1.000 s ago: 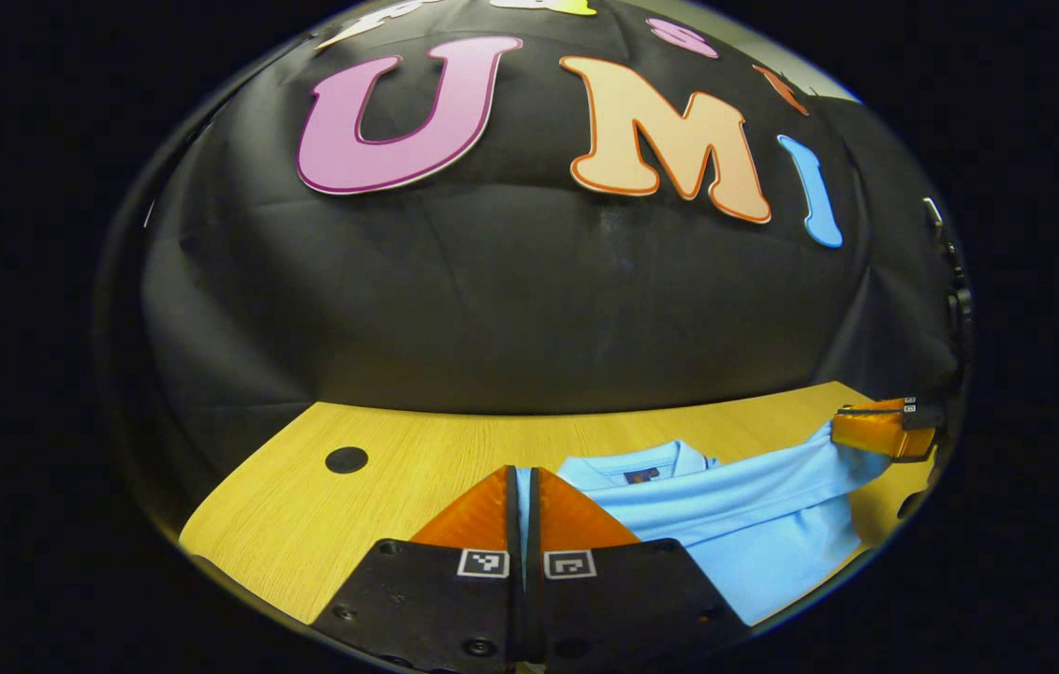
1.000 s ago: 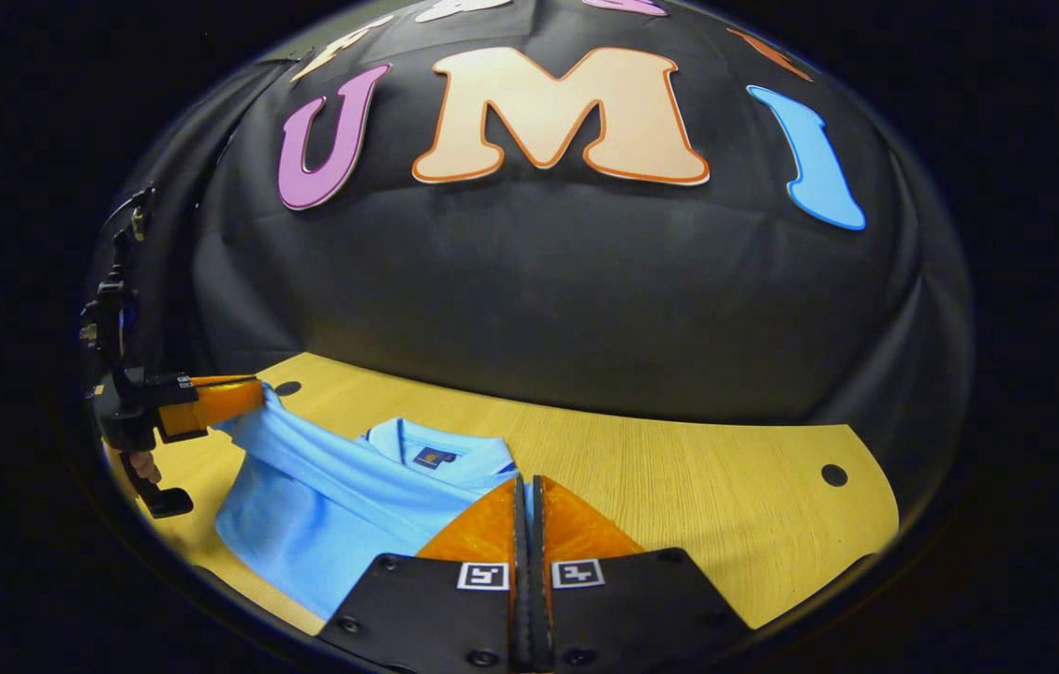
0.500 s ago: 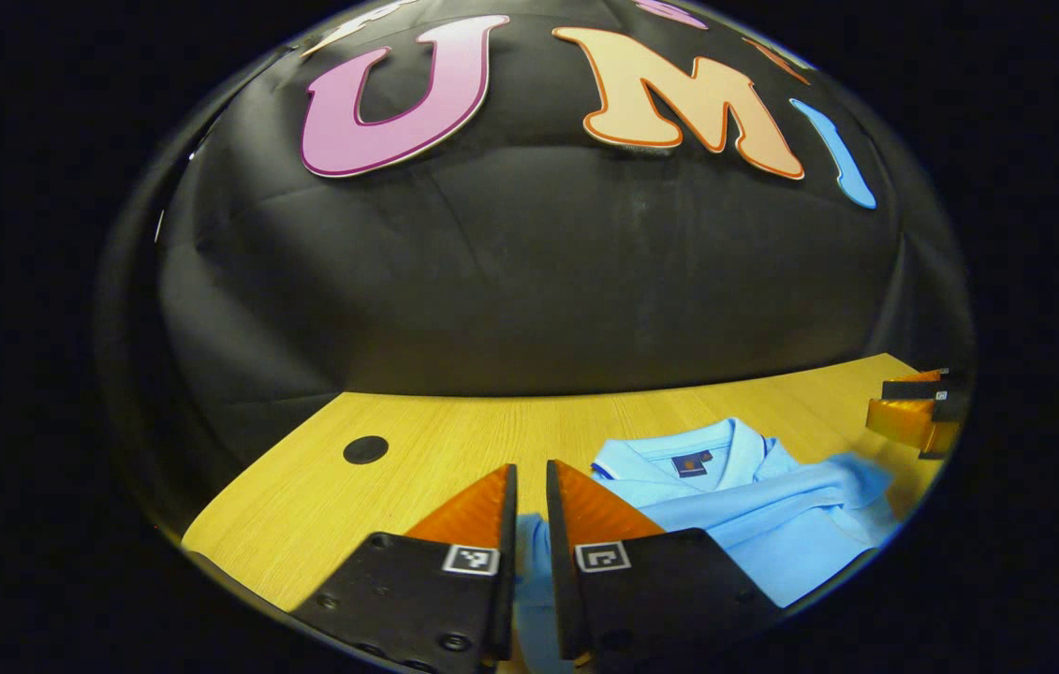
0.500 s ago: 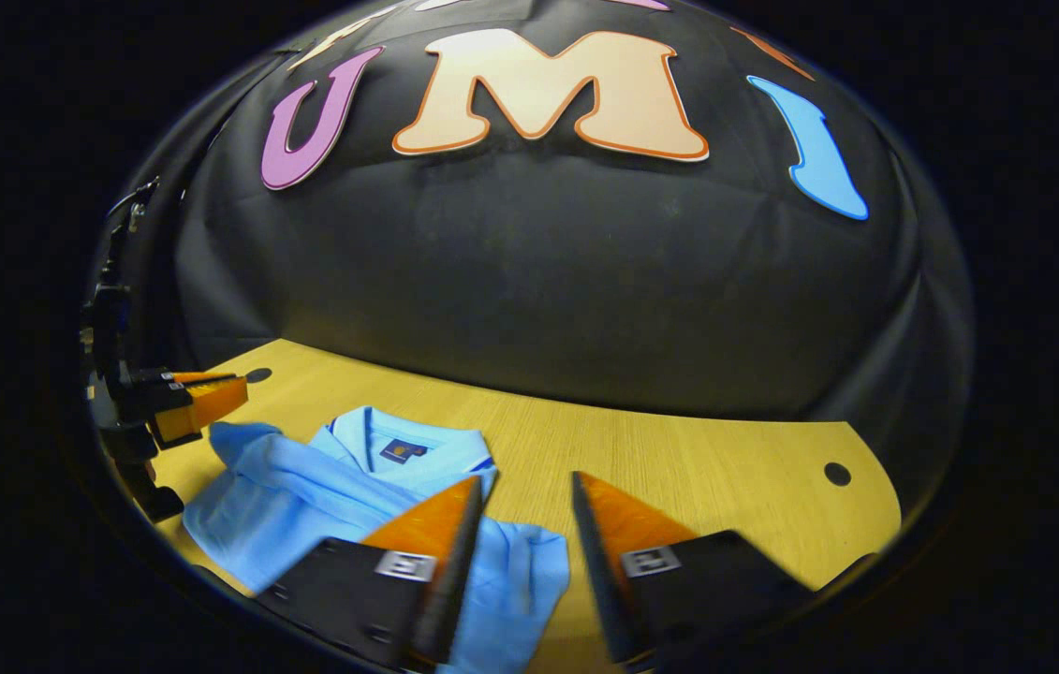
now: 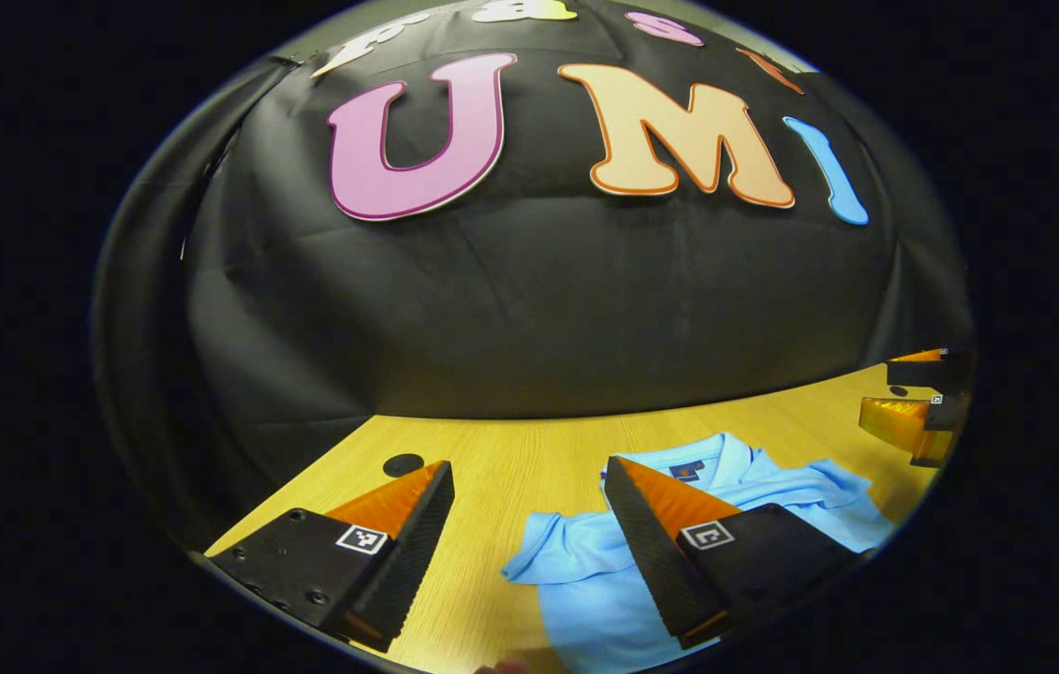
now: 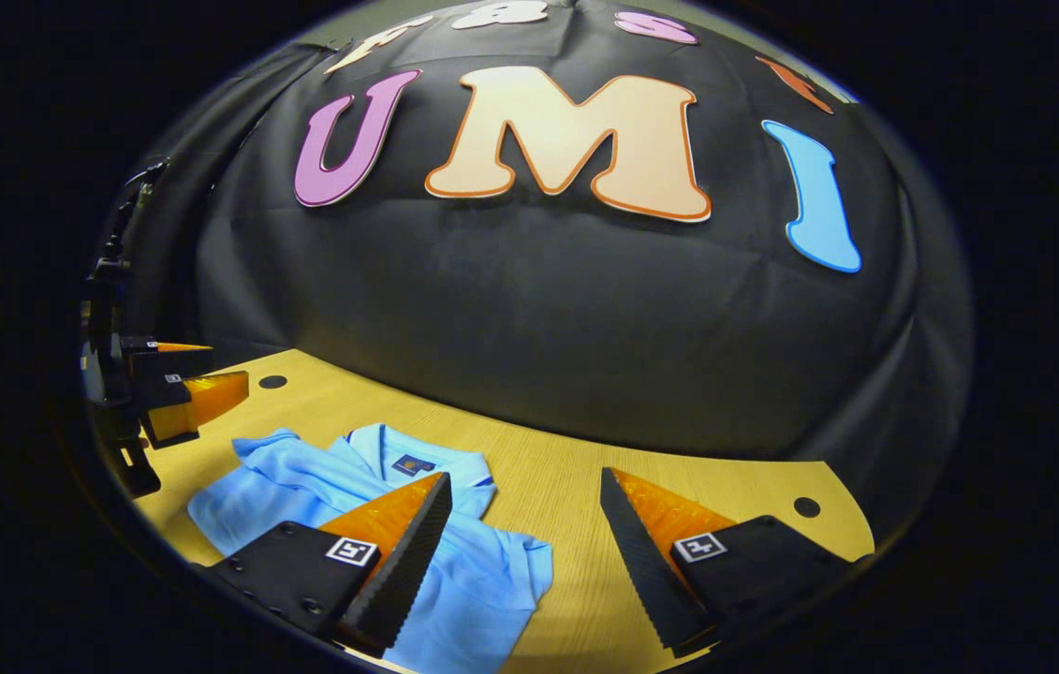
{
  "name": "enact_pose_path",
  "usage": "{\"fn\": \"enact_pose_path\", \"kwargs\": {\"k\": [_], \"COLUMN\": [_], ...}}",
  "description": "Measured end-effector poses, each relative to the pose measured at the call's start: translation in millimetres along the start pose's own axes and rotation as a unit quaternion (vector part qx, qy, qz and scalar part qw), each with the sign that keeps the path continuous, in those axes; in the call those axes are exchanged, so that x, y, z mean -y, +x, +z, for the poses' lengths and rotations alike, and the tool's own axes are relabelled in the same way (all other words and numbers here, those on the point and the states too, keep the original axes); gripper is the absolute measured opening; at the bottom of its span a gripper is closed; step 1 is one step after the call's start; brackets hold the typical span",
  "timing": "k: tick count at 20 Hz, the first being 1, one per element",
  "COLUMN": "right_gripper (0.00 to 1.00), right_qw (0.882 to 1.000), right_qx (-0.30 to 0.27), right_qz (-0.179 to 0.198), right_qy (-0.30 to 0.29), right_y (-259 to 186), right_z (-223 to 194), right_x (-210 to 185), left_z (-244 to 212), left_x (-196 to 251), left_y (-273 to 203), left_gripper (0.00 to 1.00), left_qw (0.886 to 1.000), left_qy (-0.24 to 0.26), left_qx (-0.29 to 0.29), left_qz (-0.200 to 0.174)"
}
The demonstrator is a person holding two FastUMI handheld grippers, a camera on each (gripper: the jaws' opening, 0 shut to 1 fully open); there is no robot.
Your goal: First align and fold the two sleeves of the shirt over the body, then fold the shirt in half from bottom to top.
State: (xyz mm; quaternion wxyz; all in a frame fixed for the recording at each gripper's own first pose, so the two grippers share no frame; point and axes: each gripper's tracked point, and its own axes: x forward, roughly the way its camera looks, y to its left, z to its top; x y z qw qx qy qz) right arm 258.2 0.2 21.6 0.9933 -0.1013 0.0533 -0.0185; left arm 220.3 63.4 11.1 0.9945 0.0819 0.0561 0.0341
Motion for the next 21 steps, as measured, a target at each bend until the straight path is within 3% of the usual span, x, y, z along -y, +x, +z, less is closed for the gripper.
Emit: {"fn": "enact_pose_path", "kwargs": {"k": [6, 11, 16, 21], "right_gripper": [0.99, 0.99, 0.99, 0.99], "right_qw": [0.999, 0.997, 0.996, 0.995], "right_qx": [0.026, 0.059, 0.076, 0.069], "right_qz": [-0.003, -0.014, -0.015, -0.007], "right_qy": [0.04, 0.049, 0.055, 0.075], "right_y": [-39.2, -84.6, -122.8, -144.4], "right_z": [11.0, 18.7, 12.2, -11.1], "right_x": [6.4, 16.9, 19.6, 20.2], "left_z": [13.0, 24.4, 16.8, 5.7], "left_x": [6.1, 6.2, 15.0, 13.7], "left_y": [-40.5, -90.1, -133.4, -150.5], "left_gripper": [0.97, 0.97, 0.96, 0.98], "left_qw": [0.999, 0.997, 0.995, 0.995], "left_qy": [-0.045, -0.047, -0.067, -0.064], "left_qx": [0.021, 0.052, 0.059, 0.054], "left_qz": [-0.016, -0.024, -0.051, -0.048]}}
